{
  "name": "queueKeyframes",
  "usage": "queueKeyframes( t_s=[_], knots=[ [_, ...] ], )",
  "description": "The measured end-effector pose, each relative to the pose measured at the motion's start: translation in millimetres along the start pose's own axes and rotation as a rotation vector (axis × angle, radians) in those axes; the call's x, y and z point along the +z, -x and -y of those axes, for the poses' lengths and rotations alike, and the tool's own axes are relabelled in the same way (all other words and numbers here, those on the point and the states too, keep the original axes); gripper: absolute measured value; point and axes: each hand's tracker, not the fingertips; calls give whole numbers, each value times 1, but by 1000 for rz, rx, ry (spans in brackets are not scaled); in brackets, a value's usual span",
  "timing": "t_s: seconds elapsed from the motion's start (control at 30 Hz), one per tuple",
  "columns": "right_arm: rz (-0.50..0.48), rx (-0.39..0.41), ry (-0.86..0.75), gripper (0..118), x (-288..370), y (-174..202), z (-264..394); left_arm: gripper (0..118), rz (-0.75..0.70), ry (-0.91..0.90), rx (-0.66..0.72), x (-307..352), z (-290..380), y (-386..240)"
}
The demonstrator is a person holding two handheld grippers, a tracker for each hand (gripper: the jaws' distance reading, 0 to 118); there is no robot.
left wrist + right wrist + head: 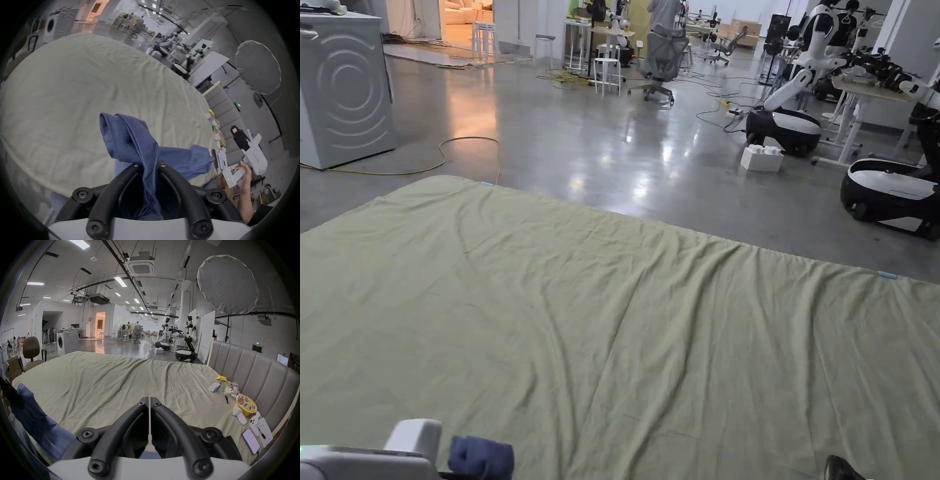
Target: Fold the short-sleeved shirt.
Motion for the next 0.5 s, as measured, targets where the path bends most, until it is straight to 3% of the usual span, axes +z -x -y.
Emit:
queueKeyframes(
  t_s=[0.27, 0.5],
  knots=[
    [42, -20, 11, 3, 13, -22, 11, 12, 42, 123, -94, -89, 25, -62],
    [78, -54, 30, 3, 24, -37, 23, 14, -152, 251, -215, -162, 53, -84]
  ],
)
